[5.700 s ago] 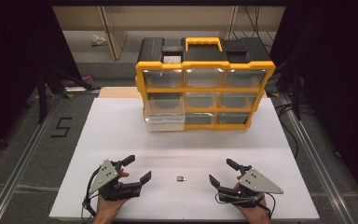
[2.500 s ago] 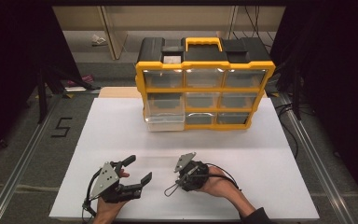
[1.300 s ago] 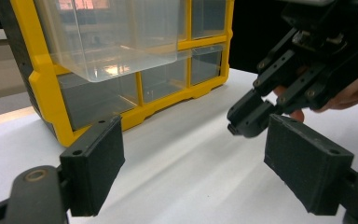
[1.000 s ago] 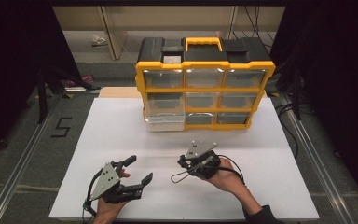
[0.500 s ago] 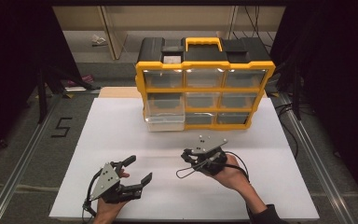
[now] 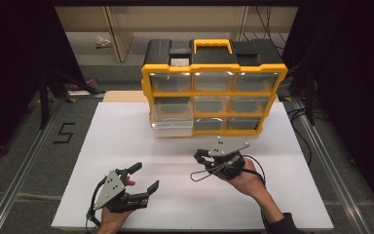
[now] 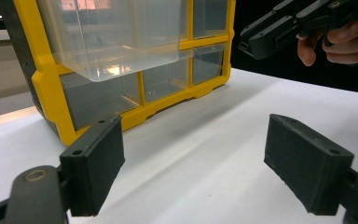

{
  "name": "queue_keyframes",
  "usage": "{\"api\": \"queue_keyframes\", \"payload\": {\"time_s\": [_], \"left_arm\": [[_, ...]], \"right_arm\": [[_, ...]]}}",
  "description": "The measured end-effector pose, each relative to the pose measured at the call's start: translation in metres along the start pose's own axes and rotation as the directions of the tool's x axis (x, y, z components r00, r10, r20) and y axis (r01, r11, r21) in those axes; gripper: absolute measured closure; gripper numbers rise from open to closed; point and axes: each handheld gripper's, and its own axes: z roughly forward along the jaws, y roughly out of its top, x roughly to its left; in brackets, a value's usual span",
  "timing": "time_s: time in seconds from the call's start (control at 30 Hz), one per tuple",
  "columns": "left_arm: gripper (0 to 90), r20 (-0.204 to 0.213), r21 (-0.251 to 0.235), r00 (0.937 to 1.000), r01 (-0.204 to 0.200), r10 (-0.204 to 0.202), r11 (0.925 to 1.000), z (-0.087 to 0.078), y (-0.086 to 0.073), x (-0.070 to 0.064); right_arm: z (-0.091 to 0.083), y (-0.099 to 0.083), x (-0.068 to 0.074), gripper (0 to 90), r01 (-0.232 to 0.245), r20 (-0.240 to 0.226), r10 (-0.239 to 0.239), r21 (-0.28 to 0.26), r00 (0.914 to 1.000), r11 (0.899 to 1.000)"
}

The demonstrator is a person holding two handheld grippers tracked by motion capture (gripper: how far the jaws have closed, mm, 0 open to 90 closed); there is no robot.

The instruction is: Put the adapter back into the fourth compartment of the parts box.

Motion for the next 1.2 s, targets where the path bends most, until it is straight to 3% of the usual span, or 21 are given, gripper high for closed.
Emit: {"api": "queue_keyframes", "payload": {"time_s": [0.83,1.2], "left_arm": [[15.7,-0.003,-0.002,1.0,0.0,0.0,1.0,-0.001,0.0,0.0],[15.5,-0.013,-0.013,0.9999,0.001,-0.001,0.9999,-0.001,-0.001,0.001]], "right_arm": [[-0.013,0.004,-0.007,76.2,-0.018,0.042,0.021,-0.062,0.9989,0.998],[-0.021,0.015,-0.012,76.2,-0.021,0.043,0.024,-0.08,0.9988,0.997]]}}
